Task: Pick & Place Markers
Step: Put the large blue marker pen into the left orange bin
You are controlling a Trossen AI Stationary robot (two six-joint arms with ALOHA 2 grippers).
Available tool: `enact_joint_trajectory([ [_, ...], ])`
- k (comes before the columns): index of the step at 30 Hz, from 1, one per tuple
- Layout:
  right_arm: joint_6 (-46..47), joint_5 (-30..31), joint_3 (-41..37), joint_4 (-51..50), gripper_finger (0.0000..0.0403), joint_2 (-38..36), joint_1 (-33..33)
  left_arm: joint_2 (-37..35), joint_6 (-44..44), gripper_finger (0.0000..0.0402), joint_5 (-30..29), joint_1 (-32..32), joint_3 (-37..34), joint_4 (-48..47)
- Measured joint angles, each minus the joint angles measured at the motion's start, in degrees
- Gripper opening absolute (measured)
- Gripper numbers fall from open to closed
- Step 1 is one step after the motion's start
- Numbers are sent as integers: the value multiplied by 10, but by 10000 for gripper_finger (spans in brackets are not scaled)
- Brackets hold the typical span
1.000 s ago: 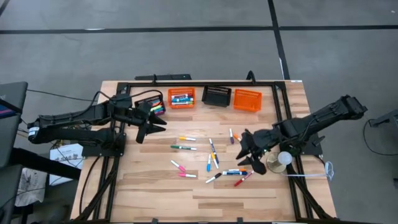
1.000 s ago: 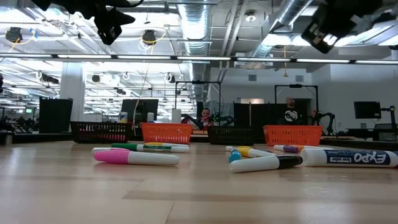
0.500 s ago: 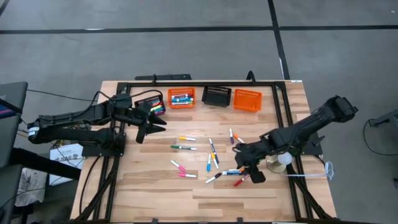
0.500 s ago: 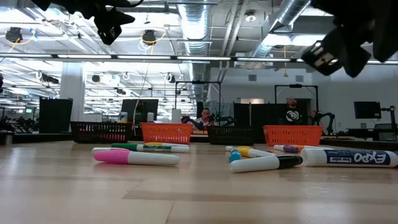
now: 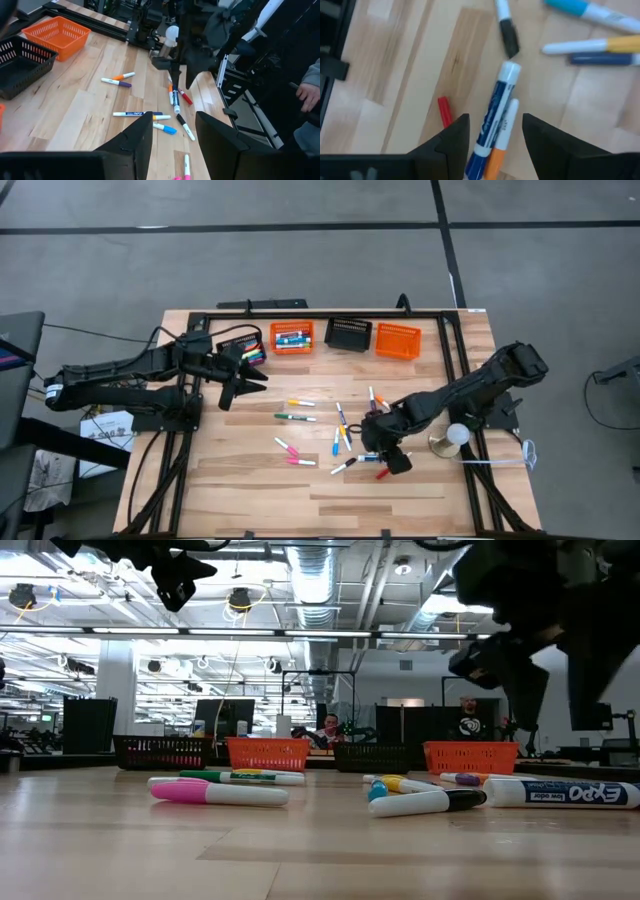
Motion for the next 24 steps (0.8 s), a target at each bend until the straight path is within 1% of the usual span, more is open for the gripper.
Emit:
enact_joint_trajectory([
  [5, -17, -4, 15, 0, 185, 37, 8, 0, 0, 148, 0, 0, 0, 0],
  [14, -44, -5, 48, -2, 176, 99, 8, 0, 0, 148, 0, 0, 0, 0],
  [24, -69, -2, 86, -3, 178, 164, 2, 0, 0, 148, 0, 0, 0, 1],
])
